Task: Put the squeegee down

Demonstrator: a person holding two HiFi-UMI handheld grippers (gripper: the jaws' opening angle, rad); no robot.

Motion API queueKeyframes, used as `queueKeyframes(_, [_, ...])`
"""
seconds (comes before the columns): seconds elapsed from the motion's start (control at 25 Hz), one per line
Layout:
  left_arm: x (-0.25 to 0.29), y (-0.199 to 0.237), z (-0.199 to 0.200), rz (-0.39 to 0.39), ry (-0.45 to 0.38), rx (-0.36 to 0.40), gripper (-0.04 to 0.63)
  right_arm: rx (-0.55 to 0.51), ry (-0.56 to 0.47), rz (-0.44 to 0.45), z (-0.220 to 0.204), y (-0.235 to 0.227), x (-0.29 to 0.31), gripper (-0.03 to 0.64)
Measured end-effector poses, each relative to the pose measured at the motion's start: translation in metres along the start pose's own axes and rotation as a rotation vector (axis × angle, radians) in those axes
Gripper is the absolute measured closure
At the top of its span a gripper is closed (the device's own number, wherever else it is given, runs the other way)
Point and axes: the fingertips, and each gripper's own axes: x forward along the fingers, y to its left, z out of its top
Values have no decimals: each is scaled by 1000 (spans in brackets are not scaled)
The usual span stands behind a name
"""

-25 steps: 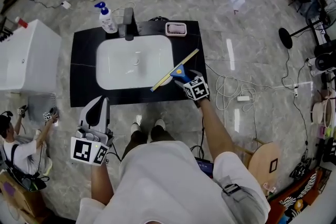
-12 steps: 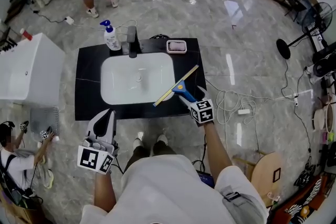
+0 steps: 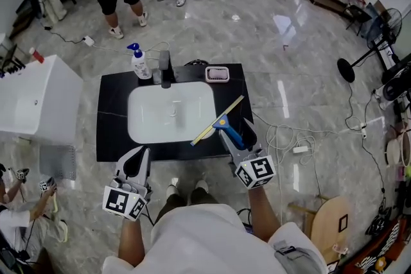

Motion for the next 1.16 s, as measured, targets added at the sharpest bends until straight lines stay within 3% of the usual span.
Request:
queueKeyframes(0.12, [5,-3,1,-18,-1,6,595,-84,-82,33,43,24,1,355])
queueKeyframes(0.28, [6,-1,-4,-25,8,-1,595,-134,-114,42,65,41,1,437])
queueKeyframes(0.6, [-2,4,-2,-12,11,6,595,-183,-176,160,102,86,-2,462])
queueKeyframes(1.16, [-6,7,1,-11,-8,13,595,-158,-170,115,95,74,0,511])
